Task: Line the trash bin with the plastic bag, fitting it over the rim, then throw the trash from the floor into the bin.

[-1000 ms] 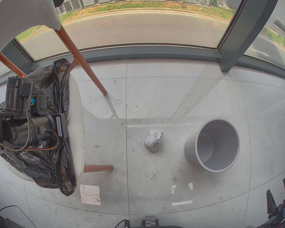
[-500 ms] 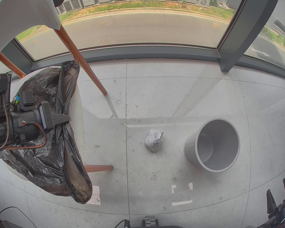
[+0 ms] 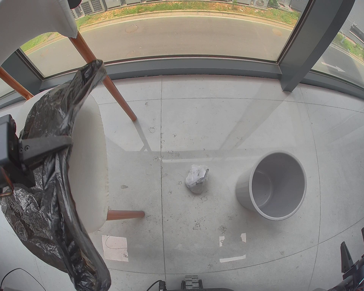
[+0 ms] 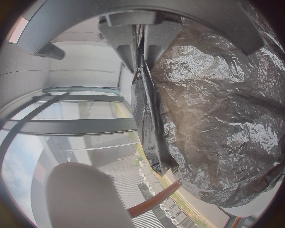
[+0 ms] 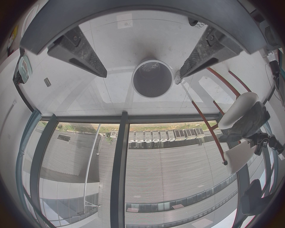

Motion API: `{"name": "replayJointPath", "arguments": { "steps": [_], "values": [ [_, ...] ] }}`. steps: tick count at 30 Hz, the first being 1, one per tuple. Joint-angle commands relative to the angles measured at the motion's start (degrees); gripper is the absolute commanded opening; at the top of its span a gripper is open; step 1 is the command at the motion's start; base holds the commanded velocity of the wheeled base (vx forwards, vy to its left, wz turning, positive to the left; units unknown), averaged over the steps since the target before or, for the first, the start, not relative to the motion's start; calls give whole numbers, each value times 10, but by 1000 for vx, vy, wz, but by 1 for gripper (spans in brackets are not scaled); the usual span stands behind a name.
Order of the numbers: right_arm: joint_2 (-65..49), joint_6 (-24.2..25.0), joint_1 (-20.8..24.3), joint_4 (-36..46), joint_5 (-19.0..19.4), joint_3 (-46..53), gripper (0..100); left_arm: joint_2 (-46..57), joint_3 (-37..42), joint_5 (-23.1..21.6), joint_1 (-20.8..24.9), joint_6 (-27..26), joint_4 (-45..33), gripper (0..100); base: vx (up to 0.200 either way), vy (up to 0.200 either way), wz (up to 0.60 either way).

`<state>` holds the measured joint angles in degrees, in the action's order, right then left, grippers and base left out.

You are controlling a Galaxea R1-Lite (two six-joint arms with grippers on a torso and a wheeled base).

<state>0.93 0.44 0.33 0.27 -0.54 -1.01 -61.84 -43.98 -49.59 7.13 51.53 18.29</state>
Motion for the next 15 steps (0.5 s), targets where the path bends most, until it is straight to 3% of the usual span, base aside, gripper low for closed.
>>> {"name": "replayJointPath", "arguments": {
  "steps": [1,10,15],
  "values": [
    [-5,0,0,0,0,10,100,26,21,-43,3,69,76,0,0,-200,0],
    [-5,0,0,0,0,10,100,25,19,-133,81,91,128,0,0,-200,0],
    [-5,0,0,0,0,10,100,12,0,-154,104,91,130,0,0,-200,0]
  ]
}}
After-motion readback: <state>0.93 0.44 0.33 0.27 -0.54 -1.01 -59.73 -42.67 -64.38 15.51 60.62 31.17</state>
